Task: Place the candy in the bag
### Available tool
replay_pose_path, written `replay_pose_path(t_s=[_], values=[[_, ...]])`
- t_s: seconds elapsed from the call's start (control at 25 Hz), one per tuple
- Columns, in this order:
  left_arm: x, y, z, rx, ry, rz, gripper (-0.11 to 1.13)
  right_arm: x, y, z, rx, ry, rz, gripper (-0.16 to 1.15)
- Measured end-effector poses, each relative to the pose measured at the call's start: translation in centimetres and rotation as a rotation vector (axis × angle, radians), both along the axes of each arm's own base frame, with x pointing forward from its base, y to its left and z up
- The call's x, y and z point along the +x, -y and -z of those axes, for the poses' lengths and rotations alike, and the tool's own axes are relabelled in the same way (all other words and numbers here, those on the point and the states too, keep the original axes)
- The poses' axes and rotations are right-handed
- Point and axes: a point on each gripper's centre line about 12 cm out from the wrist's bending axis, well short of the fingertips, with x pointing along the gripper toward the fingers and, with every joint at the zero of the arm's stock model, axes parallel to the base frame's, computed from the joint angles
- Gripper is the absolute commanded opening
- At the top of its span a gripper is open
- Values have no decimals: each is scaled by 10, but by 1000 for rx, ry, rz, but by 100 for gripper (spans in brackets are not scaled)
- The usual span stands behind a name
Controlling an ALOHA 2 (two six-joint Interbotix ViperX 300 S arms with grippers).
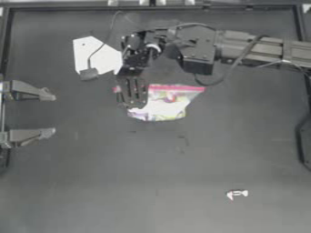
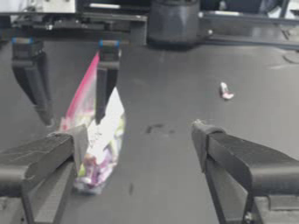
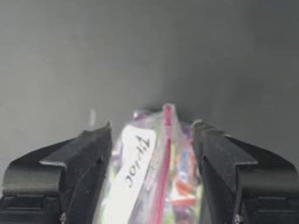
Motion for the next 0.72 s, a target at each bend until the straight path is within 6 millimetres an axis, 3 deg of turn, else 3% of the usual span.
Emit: replay_pose_path(t_s=[0.72], values=[[0,0,0,2,0,0,100,4,-1,5,7,-22,-6,87]])
